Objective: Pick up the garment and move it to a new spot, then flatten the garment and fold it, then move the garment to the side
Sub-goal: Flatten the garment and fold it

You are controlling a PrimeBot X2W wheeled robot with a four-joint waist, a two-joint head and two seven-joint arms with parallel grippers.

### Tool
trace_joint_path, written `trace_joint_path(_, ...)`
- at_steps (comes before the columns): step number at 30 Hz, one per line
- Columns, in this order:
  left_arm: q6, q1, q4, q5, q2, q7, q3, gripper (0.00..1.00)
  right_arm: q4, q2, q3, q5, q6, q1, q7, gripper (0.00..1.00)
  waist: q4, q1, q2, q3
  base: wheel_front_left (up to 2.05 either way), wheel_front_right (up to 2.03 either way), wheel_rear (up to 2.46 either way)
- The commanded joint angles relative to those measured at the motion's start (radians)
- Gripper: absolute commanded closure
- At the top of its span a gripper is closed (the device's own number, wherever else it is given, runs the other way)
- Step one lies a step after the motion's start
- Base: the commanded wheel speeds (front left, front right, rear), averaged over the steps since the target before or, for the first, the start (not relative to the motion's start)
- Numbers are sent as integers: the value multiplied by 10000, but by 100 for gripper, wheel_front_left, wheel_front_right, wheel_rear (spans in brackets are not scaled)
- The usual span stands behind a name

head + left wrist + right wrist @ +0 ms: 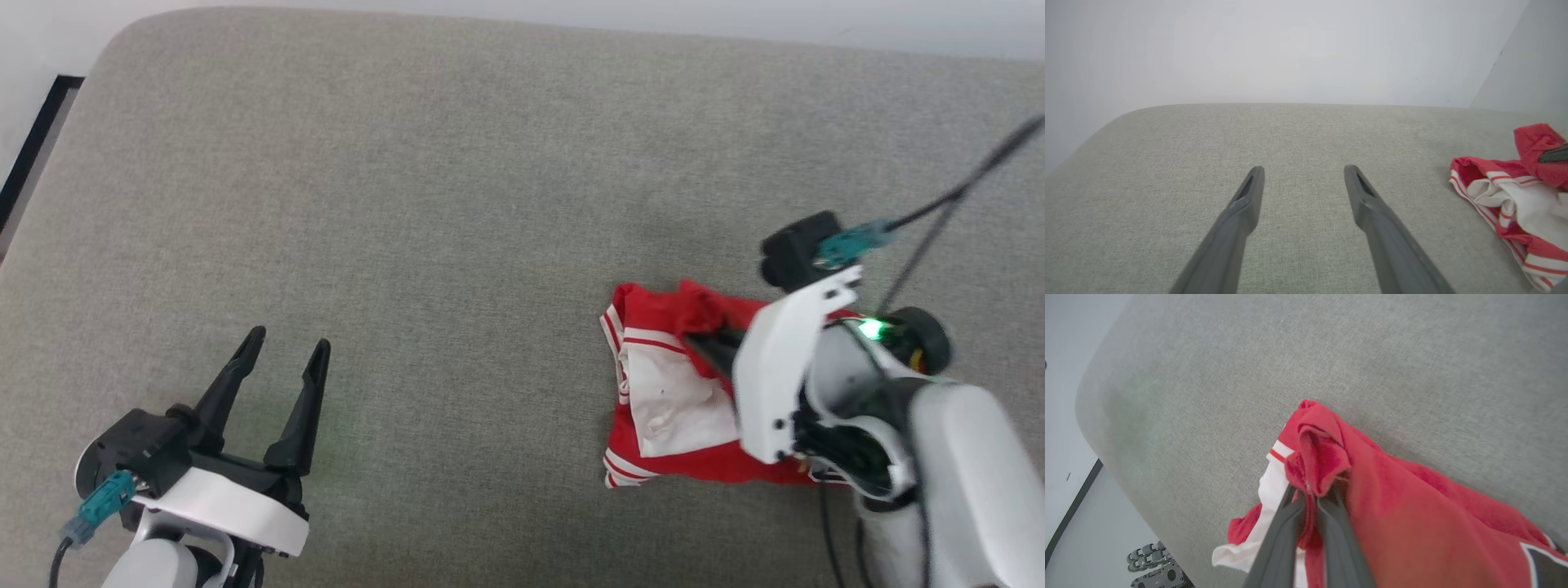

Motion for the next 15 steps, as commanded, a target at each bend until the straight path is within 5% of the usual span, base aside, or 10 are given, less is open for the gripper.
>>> trace_joint_path(1, 25, -159, 19, -53, 60, -50, -37, 0, 286, 33, 173, 1, -7, -148, -128, 100, 74, 0, 0, 74, 0, 0, 0)
trace_joint_path(11, 25, -424, 326, -226, 124, -49, -250, 0, 2711, -10, 1170, 144, -7, -616, -1307, 100, 201, 0, 0, 91, 0, 0, 0)
trace_joint_path(12, 25, -395, 363, -230, 136, -50, -235, 0, 2797, -35, 1183, 177, -7, -623, -1493, 65, 172, 0, 0, 44, 0, 0, 0)
trace_joint_path(13, 25, -344, 389, -229, 154, -49, -211, 0, 2827, -52, 1171, 235, -5, -648, -1674, 10, 130, 0, 0, -3, 0, 0, 0)
trace_joint_path(14, 25, -298, 419, -227, 161, -50, -184, 0, 2804, -69, 1134, 344, -7, -651, -1844, 0, 87, 0, 0, -57, 0, 0, 0)
trace_joint_path(15, 25, -242, 440, -234, 161, -50, -156, 0, 2751, -74, 1067, 465, -7, -610, -1973, 0, 32, 0, 0, -136, 0, 0, 0)
